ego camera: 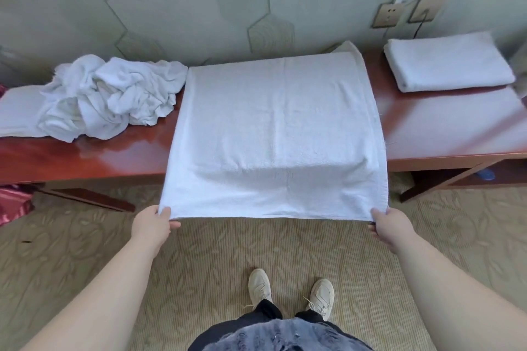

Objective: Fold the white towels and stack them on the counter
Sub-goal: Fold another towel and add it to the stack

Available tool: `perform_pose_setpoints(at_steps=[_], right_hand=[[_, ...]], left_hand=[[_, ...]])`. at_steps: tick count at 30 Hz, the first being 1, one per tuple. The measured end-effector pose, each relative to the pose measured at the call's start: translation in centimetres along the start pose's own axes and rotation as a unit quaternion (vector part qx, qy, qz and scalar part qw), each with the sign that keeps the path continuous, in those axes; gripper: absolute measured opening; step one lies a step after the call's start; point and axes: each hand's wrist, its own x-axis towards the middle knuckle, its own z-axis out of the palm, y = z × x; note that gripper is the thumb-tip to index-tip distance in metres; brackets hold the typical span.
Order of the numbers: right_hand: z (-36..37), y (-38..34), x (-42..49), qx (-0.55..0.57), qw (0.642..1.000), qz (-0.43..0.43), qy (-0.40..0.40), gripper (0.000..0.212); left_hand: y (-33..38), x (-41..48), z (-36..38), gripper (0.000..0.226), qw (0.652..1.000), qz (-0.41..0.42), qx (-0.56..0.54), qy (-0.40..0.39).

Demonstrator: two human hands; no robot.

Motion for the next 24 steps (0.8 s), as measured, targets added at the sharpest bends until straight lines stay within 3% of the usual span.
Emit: perform_pose_setpoints(at_steps=[5,11,16,24], right_hand=[[-2.9,-2.0,-1.5,-0.049,0.997,-0.041,0.051,0.03],[-5.3,-4.5,-4.6,-0.04,0.992,-0.066,0.1,0.021],[-5.9,-5.2,-7.2,-0.037,0.976,-0.134,0.168,0.022],[-6.8,-6.4,-9.2,-0.025,0.962,-0.176,0.206,0.017]], left_hand=[[0.7,0.6,-1.5,0.027,0.999,0.008,-0.023,0.04],[1.7,1.4,-3.4,0.033,0.994,0.035,-0.085,0.062],[1.9,1.6,-4.9,0.02,0.994,0.065,-0.087,0.008],[2.3,0.2,-6.6,0.027,0.99,0.07,-0.124,-0.012]])
